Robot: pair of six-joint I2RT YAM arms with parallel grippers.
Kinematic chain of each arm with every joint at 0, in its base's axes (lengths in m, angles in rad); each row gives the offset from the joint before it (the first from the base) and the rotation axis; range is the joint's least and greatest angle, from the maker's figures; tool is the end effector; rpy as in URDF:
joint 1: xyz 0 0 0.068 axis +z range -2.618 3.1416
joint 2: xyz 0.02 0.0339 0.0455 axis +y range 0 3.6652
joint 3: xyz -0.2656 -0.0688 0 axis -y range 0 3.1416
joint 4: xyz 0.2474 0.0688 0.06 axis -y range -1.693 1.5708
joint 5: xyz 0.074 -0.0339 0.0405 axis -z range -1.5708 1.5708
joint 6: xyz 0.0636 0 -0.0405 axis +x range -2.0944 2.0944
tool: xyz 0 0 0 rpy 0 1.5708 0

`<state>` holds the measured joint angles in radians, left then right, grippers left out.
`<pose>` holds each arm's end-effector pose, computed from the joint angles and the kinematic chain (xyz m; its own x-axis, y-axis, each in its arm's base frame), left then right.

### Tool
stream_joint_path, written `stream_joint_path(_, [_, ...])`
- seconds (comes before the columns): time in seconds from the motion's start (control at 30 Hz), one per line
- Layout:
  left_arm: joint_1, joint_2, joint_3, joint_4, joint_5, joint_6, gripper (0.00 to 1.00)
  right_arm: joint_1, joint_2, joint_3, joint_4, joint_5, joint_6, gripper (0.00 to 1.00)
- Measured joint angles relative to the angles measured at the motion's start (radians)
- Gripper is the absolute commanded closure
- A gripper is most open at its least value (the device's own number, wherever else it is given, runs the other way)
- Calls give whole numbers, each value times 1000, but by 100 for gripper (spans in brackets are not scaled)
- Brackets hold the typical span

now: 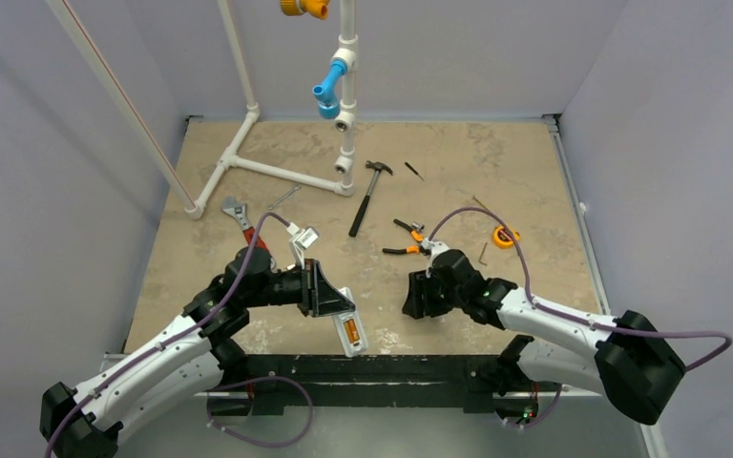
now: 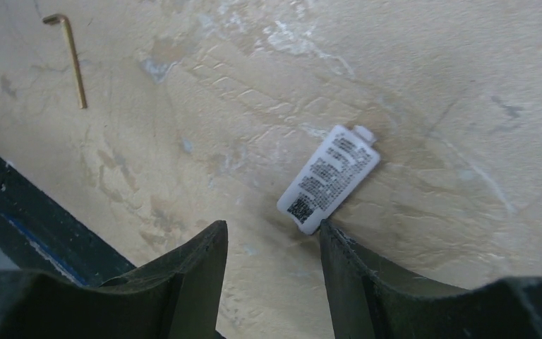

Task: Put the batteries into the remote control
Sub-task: Pick up the battery cover at the center of the board.

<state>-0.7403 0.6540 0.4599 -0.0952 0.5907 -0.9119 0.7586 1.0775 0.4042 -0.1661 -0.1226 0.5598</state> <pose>0.1127 -0.1510 0.2501 -0.8835 -0.0823 -0.4612 0.4177 0.3071 -0.8551 0.1519 0.1547 0.1380 -0.8517 -0.0811 -0.5176 -0.3419 0.8347 0.4318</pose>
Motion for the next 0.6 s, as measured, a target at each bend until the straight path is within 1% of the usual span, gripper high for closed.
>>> stream_joint_path(0.23, [0, -14, 0, -1, 4, 0, 100, 97, 68, 0, 113, -2, 52, 50])
stream_joint_path(0.37, [0, -19, 0, -3, 4, 0, 100, 110, 133, 24, 171, 10, 70, 49])
stream_joint_path(0.6, [0, -35, 0, -15, 4, 0, 100, 113, 240, 110, 179, 109, 70, 48])
